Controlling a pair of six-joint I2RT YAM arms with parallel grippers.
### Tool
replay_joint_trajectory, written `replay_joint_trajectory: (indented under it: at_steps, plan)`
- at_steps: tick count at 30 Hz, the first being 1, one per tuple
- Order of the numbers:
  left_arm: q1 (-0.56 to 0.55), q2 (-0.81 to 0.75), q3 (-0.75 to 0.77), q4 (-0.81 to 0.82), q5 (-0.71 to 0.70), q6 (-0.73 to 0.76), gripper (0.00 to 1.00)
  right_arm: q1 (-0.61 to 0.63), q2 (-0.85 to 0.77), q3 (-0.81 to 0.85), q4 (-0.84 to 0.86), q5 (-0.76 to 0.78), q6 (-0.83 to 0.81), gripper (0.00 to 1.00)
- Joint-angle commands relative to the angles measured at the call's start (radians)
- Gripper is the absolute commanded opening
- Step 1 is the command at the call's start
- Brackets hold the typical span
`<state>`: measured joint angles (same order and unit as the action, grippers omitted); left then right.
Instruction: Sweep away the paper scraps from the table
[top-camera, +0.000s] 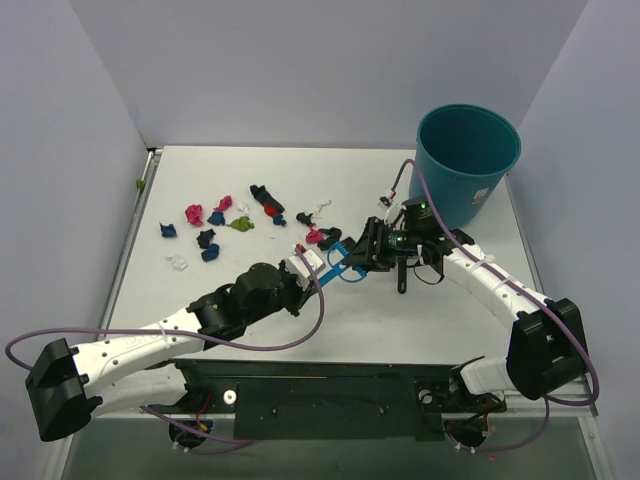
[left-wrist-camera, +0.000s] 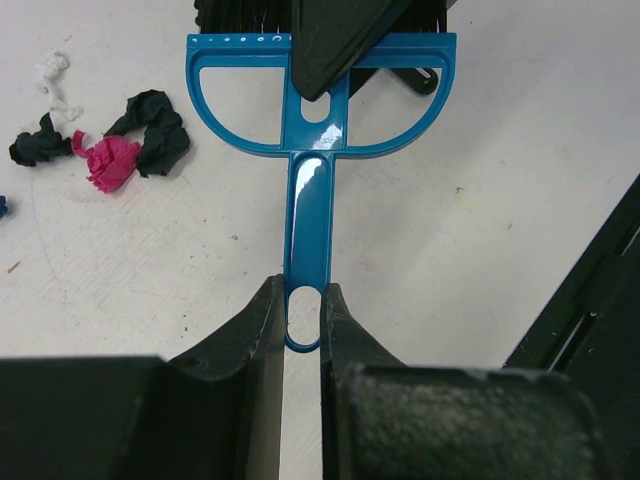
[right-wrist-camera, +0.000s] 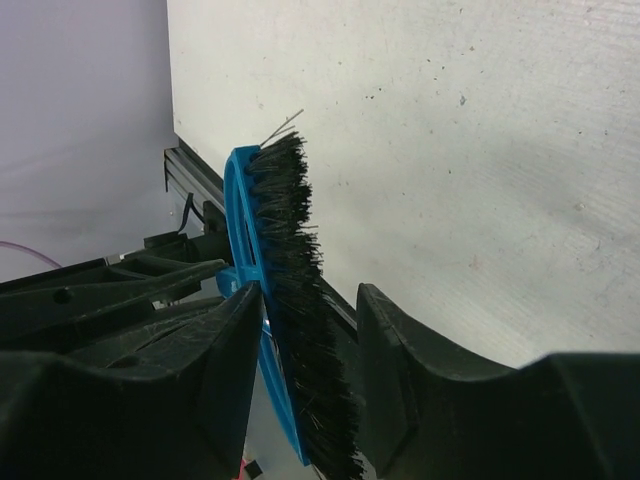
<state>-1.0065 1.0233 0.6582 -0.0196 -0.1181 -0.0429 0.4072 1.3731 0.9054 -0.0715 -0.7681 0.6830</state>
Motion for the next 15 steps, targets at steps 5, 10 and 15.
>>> replay_joint_trajectory:
  at_steps: [5, 10, 15]
  plan:
    - [-0.004, -0.022, 0.009, 0.069, 0.040, 0.011, 0.11, 0.004, 0.004, 0.047, 0.032, -0.039, 0.020, 0.20]
    - [-0.004, -0.019, 0.007, 0.072, 0.035, 0.005, 0.11, 0.004, -0.003, 0.040, 0.048, -0.045, 0.035, 0.00]
    - [-0.004, -0.035, 0.009, 0.072, -0.032, -0.041, 0.36, -0.022, -0.017, 0.010, 0.102, -0.027, 0.078, 0.00]
